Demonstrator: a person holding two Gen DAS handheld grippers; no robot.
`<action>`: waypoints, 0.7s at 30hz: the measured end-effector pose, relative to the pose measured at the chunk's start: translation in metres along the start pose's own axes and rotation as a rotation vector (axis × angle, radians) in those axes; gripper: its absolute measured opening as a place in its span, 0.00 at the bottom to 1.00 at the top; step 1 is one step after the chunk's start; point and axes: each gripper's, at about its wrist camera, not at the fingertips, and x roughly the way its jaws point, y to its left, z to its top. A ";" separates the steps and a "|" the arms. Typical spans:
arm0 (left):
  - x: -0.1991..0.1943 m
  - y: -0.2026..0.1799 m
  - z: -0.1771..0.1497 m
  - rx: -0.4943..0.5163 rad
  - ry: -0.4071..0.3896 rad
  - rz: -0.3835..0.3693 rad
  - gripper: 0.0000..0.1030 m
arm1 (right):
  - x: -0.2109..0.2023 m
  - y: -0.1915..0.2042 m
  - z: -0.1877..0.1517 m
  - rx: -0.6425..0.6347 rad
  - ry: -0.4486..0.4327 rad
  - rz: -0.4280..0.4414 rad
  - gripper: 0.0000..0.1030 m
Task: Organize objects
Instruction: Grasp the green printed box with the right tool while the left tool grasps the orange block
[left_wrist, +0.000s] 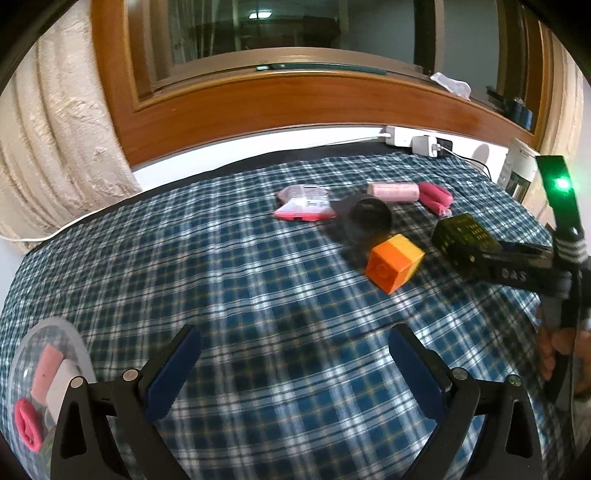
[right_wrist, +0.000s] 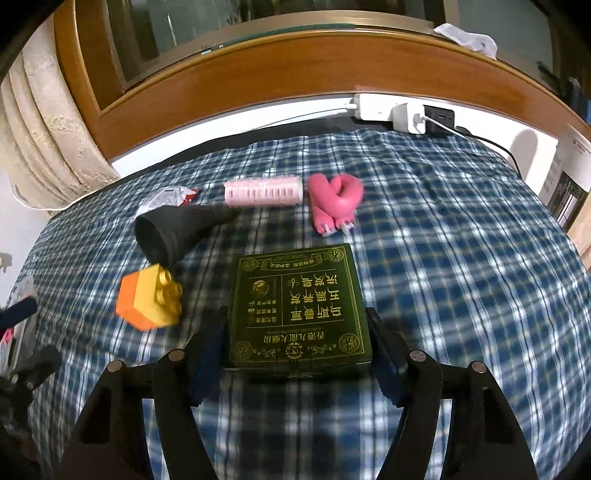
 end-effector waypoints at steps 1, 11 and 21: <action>0.002 -0.003 0.002 0.005 0.002 -0.003 0.99 | -0.001 -0.001 -0.001 0.000 -0.001 0.002 0.68; 0.027 -0.034 0.025 -0.005 0.036 -0.049 0.99 | -0.009 -0.008 -0.008 0.017 -0.003 0.039 0.68; 0.052 -0.047 0.040 -0.075 0.063 -0.106 0.99 | -0.009 -0.007 -0.008 0.017 -0.002 0.039 0.68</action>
